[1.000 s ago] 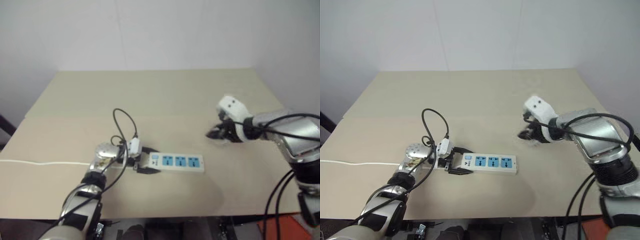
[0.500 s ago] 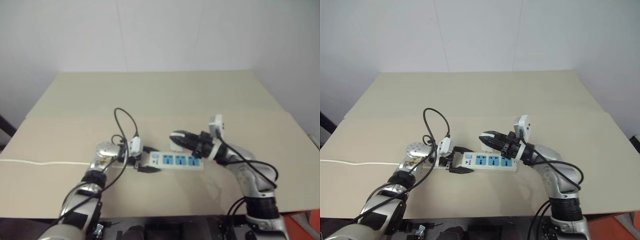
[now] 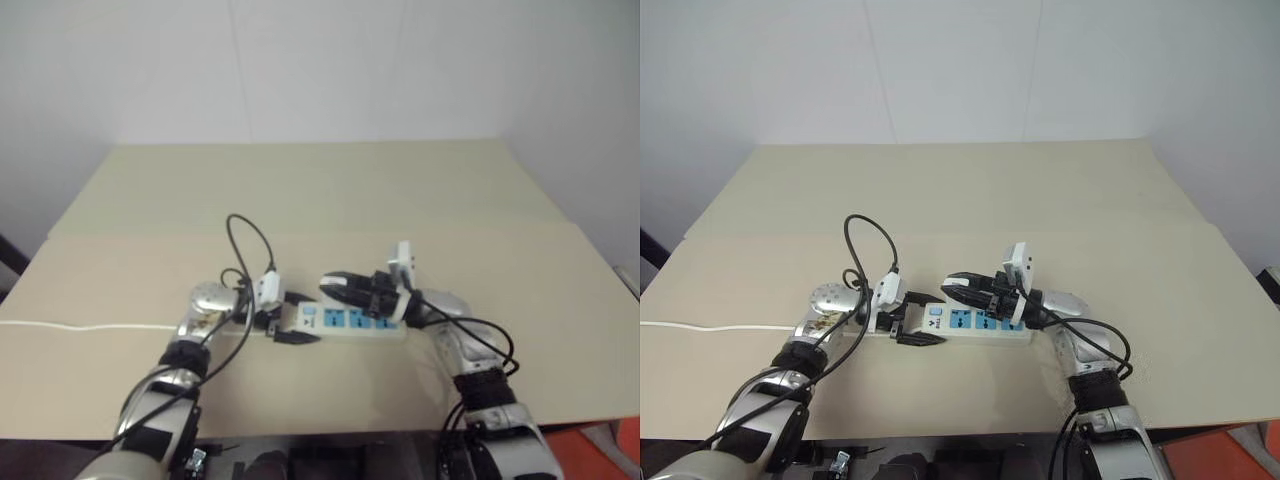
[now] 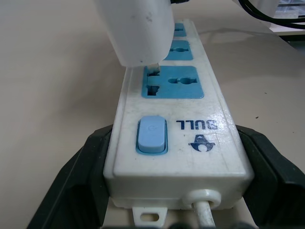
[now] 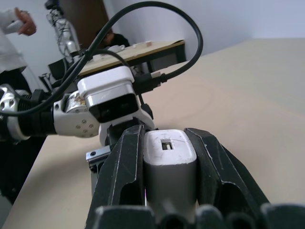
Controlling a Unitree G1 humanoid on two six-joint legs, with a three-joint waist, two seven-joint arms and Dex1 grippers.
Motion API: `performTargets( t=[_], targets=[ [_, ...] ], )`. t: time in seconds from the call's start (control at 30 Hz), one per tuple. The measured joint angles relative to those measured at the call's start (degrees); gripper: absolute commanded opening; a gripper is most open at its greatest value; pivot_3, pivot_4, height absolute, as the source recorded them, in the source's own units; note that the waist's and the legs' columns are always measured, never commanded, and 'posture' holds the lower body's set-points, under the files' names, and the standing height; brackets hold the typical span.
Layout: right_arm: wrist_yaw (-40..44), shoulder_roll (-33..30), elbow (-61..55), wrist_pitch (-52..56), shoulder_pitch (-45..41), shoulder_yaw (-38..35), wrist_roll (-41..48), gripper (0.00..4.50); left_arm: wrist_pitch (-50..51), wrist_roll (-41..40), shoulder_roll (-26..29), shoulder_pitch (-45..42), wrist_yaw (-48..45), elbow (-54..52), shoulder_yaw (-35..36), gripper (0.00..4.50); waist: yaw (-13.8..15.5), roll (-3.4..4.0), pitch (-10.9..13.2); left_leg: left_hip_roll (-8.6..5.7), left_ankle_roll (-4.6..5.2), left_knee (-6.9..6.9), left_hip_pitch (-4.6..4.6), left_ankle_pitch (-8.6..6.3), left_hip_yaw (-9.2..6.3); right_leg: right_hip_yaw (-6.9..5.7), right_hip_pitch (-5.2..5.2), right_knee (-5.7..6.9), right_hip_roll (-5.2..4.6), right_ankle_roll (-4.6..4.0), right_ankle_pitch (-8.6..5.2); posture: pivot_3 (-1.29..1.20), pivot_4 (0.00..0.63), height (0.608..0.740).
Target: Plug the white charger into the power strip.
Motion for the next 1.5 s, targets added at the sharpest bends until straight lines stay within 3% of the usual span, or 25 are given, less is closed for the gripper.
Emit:
performTargets(
  t=[0.77,1.5],
  targets=[
    [3.0,2.0,8.4,-7.0,-2.4,0.9,-3.2,1.12,0.3,-0.2,0.5,0.6,0.4,-0.2,0.0,3.29,-0.1,0.01,0.0,0.02,-0.01,-0.01,0.03,0.00,-0.08,0.05,-0.02,0.03,0.02,-0.01,0.00,0.00,0.150,0.740],
    [9.7,-0.8,17.3,-17.6,-5.4,2.6,-4.1,1.12,1.1,-0.5,0.2,0.9,0.9,-0.8,-0.8,3.29,0.2,0.01,0.0,0.01,-0.01,-0.01,0.04,0.01,-0.06,0.05,0.01,0.01,0.01,-0.01,0.01,0.00,0.150,0.740]
  ],
)
